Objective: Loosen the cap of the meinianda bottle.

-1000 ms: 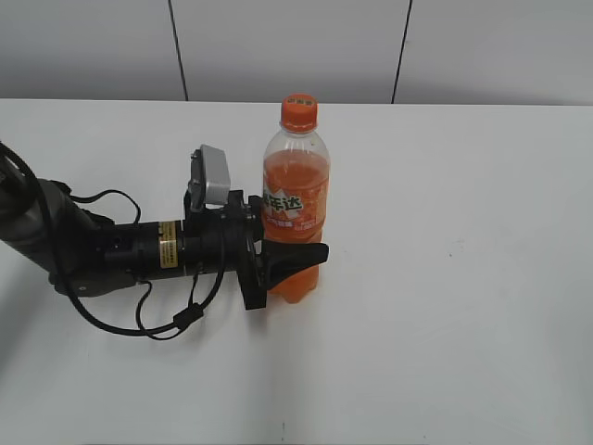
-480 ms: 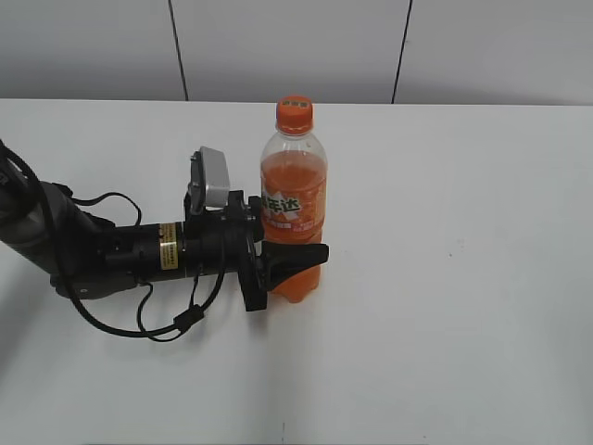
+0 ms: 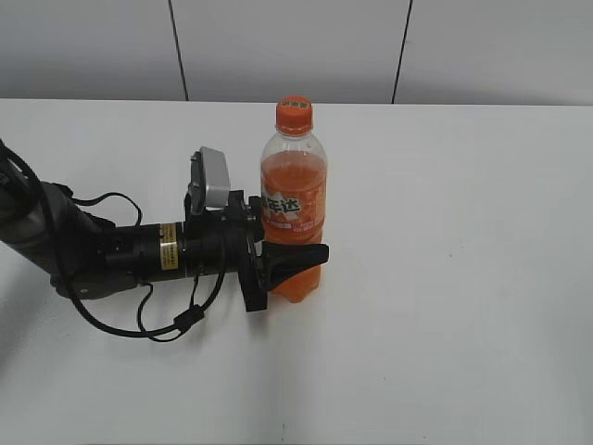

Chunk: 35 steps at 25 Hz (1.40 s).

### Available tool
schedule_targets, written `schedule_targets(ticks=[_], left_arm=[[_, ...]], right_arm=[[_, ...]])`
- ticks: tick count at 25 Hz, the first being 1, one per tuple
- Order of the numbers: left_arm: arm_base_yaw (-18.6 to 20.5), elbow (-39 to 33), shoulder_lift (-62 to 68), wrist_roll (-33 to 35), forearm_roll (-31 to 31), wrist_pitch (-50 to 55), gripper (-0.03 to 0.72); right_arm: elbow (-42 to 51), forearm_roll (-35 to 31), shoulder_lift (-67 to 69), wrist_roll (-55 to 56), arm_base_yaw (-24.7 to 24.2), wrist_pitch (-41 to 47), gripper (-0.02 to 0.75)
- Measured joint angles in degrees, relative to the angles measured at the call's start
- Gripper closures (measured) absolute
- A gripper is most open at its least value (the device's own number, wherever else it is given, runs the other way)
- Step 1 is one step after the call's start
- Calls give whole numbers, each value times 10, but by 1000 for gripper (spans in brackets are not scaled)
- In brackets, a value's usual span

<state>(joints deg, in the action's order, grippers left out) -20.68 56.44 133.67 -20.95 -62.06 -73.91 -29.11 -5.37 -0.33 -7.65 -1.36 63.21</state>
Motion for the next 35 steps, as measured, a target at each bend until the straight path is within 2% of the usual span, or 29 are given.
schedule_targets(ticks=[6, 12, 16, 24, 31, 35], left_arm=[[0, 0, 1, 0, 2, 0, 289], [0, 0, 1, 0, 4, 0, 289], [-1, 0, 1, 0, 5, 0, 289], [-2, 0, 1, 0, 15, 0, 289], [-2, 0, 3, 0, 20, 0, 289], [-3, 0, 3, 2, 21, 0, 289]], right_arm=[[-29, -5, 32, -9, 0, 2, 153], [-120, -53, 196, -12, 0, 24, 153], [-210, -91, 326, -5, 0, 58, 153], [-390, -133, 568, 39, 0, 64, 153], [-470, -161, 687, 57, 1, 64, 153], [-487, -160, 736, 66, 27, 64, 153]])
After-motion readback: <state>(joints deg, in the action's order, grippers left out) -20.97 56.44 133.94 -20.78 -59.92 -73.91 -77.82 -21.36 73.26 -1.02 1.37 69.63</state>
